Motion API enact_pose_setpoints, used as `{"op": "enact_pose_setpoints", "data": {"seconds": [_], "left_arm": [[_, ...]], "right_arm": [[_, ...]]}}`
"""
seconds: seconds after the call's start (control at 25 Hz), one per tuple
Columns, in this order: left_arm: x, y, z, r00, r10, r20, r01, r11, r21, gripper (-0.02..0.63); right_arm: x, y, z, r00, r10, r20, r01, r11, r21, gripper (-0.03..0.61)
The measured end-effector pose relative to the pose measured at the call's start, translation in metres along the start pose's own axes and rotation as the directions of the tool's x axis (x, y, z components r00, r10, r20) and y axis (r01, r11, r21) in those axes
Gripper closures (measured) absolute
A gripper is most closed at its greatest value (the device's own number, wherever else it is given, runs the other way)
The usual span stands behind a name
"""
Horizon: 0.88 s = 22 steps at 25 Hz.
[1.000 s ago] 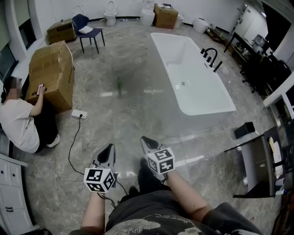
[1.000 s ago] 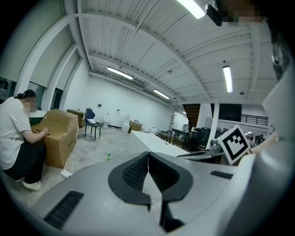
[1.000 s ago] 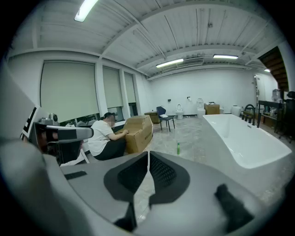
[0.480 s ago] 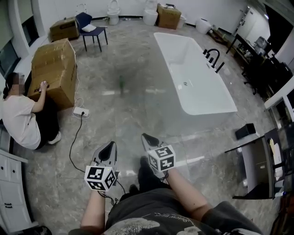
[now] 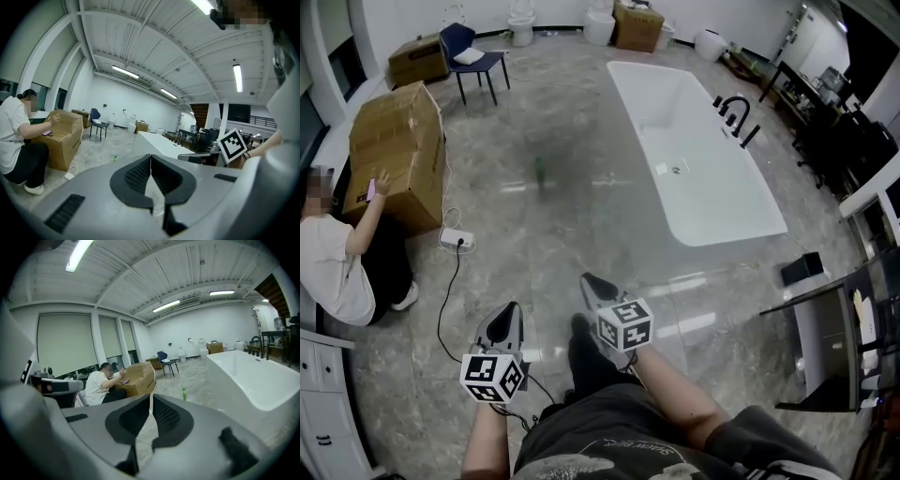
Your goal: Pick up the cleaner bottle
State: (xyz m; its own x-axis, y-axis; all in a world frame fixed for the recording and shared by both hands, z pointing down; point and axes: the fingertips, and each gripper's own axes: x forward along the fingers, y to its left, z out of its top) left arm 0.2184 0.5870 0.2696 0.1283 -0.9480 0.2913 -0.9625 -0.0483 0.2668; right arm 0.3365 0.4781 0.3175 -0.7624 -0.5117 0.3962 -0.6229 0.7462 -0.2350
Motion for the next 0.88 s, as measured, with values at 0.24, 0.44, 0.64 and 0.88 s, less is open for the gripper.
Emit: {"op": "enact_pose_setpoints", "data": {"seconds": [0.24,0.44,0.64,0.88], "left_arm": [[0.090,0.037,0.026,0.999,0.023,-0.031,-0.023,1.000,-0.006,0.598],[0.176,0.062,0.061,0.998,0.045,-0.045,-0.045,0.999,-0.011,0.598],[0.238,0.077,0.087,0.999,0.045,-0.031,-0.046,0.999,-0.022,0.598],[0.271,0.113,0.105,0.996,0.074,-0.039,-0.075,0.997,-0.013,0.598]], "right_arm": [[0.080,-0.069,0.017,0.998,-0.002,-0.063,0.007,0.997,0.072,0.543],[0.135,-0.135,0.049,0.996,-0.025,-0.091,0.034,0.995,0.096,0.543],[0.177,-0.185,0.072,0.994,-0.039,-0.104,0.050,0.993,0.109,0.543],[0.220,-0.197,0.091,0.992,-0.020,-0.121,0.030,0.996,0.084,0.543]]}}
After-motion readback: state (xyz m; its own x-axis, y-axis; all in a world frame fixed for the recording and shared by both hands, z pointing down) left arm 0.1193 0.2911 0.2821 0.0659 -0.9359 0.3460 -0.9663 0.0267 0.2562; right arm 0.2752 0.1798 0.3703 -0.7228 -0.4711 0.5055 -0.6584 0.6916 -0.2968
